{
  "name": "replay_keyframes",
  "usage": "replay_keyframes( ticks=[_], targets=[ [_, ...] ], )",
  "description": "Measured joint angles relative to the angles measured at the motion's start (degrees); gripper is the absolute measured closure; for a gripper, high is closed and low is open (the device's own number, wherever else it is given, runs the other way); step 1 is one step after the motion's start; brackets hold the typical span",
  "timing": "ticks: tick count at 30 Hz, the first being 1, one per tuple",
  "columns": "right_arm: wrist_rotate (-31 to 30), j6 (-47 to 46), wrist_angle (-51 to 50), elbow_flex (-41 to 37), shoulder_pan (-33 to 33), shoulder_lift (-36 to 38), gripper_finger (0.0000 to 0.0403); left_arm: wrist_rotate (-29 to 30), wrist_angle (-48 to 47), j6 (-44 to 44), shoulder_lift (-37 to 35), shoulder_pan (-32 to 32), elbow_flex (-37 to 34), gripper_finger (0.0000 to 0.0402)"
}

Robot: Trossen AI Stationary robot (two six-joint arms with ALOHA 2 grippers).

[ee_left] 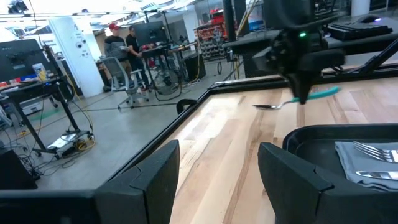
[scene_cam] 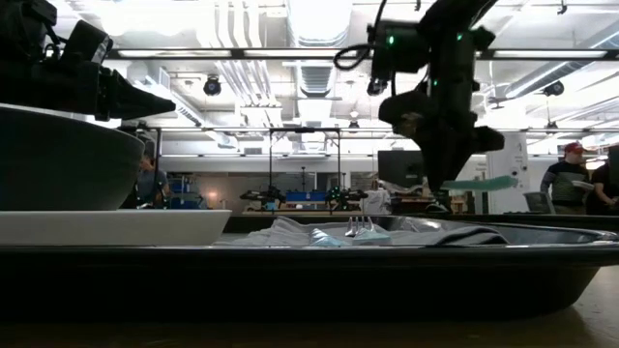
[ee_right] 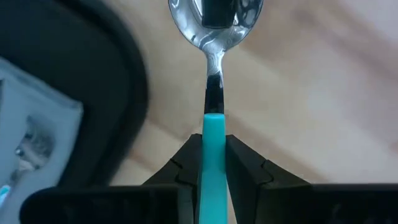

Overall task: Set up tray
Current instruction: Put the green spoon on the gray napkin to the left of the green patterned fork

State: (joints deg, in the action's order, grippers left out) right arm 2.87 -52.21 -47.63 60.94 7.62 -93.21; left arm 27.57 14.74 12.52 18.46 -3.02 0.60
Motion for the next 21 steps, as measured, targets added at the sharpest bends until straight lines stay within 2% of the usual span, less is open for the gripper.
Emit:
replay_keyframes(
  ticks=[12, 21],
  targets=[
    [-3.16, -22.17, 0.23, 3.01, -13.83, -1.76, 0.0361, 0.0, 0.02, 0.02, 0.0, 0.01, 0.0, 0.0203],
    [-4.57, -33.85, 0.0, 11.01, -20.28, -9.11, 0.0361, 0.0, 0.02, 0.01, 0.0, 0.0, 0.02, 0.0203]
  ],
)
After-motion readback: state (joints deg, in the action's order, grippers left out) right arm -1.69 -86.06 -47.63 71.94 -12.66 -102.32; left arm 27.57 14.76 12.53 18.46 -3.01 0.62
